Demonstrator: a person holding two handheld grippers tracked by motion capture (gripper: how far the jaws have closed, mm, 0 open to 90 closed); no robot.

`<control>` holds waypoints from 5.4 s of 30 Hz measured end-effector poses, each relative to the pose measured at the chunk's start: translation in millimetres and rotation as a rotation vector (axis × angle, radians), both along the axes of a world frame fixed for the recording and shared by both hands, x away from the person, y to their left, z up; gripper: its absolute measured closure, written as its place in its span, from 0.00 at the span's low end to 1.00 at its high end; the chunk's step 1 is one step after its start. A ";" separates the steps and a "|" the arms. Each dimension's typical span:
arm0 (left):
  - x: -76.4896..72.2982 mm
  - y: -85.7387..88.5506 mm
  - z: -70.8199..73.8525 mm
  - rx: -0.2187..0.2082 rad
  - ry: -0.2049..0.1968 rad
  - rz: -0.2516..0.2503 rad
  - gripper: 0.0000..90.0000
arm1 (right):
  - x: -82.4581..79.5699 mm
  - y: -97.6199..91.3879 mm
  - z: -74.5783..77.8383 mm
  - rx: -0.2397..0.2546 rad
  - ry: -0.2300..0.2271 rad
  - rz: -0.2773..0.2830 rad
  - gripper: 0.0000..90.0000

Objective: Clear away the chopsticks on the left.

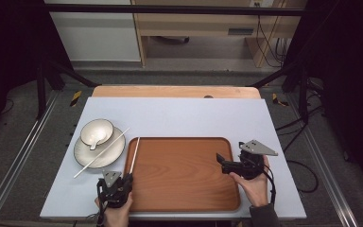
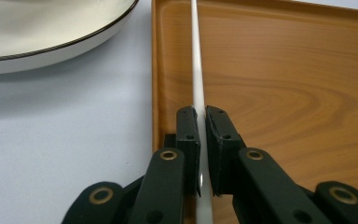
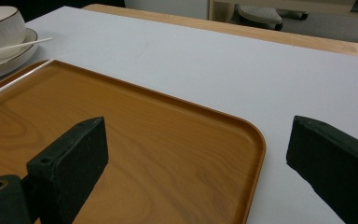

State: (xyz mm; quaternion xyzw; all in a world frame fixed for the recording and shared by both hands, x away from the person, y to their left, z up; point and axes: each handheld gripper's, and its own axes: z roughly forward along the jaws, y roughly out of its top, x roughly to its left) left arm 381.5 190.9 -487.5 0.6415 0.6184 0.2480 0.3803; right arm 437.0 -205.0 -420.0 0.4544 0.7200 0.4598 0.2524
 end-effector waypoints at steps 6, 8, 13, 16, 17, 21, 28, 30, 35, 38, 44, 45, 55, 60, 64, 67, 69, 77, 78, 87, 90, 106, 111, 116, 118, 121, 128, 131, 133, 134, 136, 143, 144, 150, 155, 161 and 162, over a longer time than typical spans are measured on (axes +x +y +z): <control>-0.3 -1.8 0.5 0.015 0.004 0.000 0.93 | 0.1 0.1 -0.2 0.001 0.000 -0.001 0.06; 0.2 -2.1 0.6 0.016 0.004 0.000 0.93 | 0.1 0.3 -0.3 -0.001 0.000 0.000 0.06; 0.6 -2.1 0.8 0.021 0.004 -0.002 0.93 | 0.1 0.1 -0.3 0.000 0.000 -0.001 0.06; 1.0 -1.0 1.3 0.019 0.003 -0.012 0.92 | 0.0 0.0 -0.1 0.002 -0.003 -0.001 0.06; 1.1 -1.0 1.7 0.016 0.003 -0.017 0.90 | 0.0 -0.2 -0.1 -0.001 -0.003 -0.001 0.06; 1.1 -0.9 4.2 0.022 -0.003 -0.026 0.89 | -0.2 -0.4 0.1 0.000 -0.002 -0.002 0.06; -0.2 4.1 17.7 -0.006 -0.048 -0.070 0.85 | -0.6 -2.5 1.3 0.008 -0.007 -0.007 0.06; 0.1 5.6 23.0 -0.011 -0.070 -0.096 0.81 | -0.8 -2.7 1.6 0.008 -0.011 -0.008 0.06; 2.2 11.3 34.7 -0.032 -0.119 -0.196 0.77 | -1.1 -3.5 2.3 0.012 -0.011 -0.009 0.06; 4.7 14.9 42.0 -0.002 -0.133 -0.247 0.73 | -1.7 -3.8 3.1 0.015 -0.011 -0.011 0.06; 11.9 24.1 54.3 0.011 -0.133 -0.345 0.62 | -1.9 -4.3 3.3 0.024 -0.010 -0.014 0.06; 12.9 25.6 55.7 0.017 -0.132 -0.353 0.60 | -1.7 -4.7 3.2 0.022 -0.012 -0.013 0.06; 19.3 54.1 61.6 0.043 -0.117 -0.402 0.42 | -2.1 -4.7 2.8 0.021 -0.010 -0.014 0.06; 18.0 74.2 56.8 0.071 -0.116 -0.408 0.38 | -1.8 -5.4 2.7 0.018 -0.010 -0.015 0.06; 15.1 87.2 54.1 0.077 -0.129 -0.421 0.36 | -1.6 -5.3 2.3 0.013 -0.007 -0.016 0.06; 16.0 96.8 50.8 0.093 -0.119 -0.412 0.35 | -1.3 -4.1 1.7 0.011 -0.001 -0.011 0.06; 18.0 103.4 49.0 0.106 -0.110 -0.403 0.35 | -0.9 -4.0 1.2 0.010 -0.002 -0.008 0.06; 36.6 128.7 49.3 0.140 -0.071 -0.360 0.33 | -0.4 -3.4 0.2 0.008 0.000 -0.009 0.07; 38.7 130.4 49.7 0.146 -0.067 -0.361 0.34 | -0.4 -3.2 0.2 0.006 0.001 -0.009 0.07; 62.0 138.3 45.9 0.186 -0.031 -0.366 0.45 | -0.4 -1.8 -0.1 0.007 0.004 -0.007 0.07; 68.8 140.3 41.3 0.199 -0.008 -0.361 0.52 | 0.2 -1.6 -1.4 0.000 0.006 -0.006 0.07; 83.7 138.0 27.9 0.227 0.047 -0.402 0.79 | 1.3 0.2 -3.4 -0.011 0.013 -0.001 0.07; 84.3 137.3 26.6 0.230 0.063 -0.416 0.86 | 1.5 1.9 -3.9 -0.018 0.014 0.001 0.07; 83.3 135.8 26.6 0.215 0.059 -0.417 0.90 | 2.0 1.5 -4.6 -0.019 0.018 0.000 0.07; 83.1 135.4 26.6 0.211 0.063 -0.422 0.91 | 1.6 1.8 -4.1 -0.015 0.016 -0.001 0.07; 81.9 132.7 26.4 0.203 0.059 -0.420 0.93 | 1.6 1.2 -4.0 -0.018 0.015 0.000 0.07; 76.8 132.4 30.3 0.174 0.050 -0.405 0.93 | 2.3 0.5 -5.1 -0.026 0.018 -0.001 0.07; 73.3 131.3 33.5 0.161 0.034 -0.401 0.93 | 2.6 0.2 -5.2 -0.025 0.019 -0.002 0.07; 71.1 130.4 36.4 0.155 0.028 -0.401 0.93 | 2.7 -0.5 -5.5 -0.025 0.020 -0.004 0.07; 70.4 130.1 37.5 0.150 0.025 -0.405 0.93 | 2.6 -0.5 -5.6 -0.025 0.020 -0.005 0.07; 69.0 128.1 38.5 0.141 0.019 -0.397 0.93 | 2.4 -0.5 -5.2 -0.020 0.020 -0.006 0.07; 60.6 117.3 43.8 0.141 0.003 -0.398 0.93 | 1.7 -2.2 -4.0 -0.019 0.015 -0.009 0.07; 59.2 115.9 44.7 0.138 -0.002 -0.395 0.93 | 1.7 -2.5 -3.8 -0.019 0.013 -0.009 0.07; 50.7 109.2 49.5 0.126 -0.022 -0.378 0.93 | 1.7 -3.3 -3.8 -0.014 0.015 -0.012 0.07; 42.0 102.8 53.2 0.118 -0.039 -0.359 0.93 | 1.2 -4.2 -3.0 -0.010 0.010 -0.013 0.07; 33.4 92.2 56.6 0.112 -0.061 -0.344 0.93 | 0.3 -5.7 -1.3 -0.003 0.005 -0.021 0.06; 32.2 90.0 57.0 0.106 -0.067 -0.342 0.93 | 0.2 -5.8 -1.0 -0.002 0.005 -0.022 0.06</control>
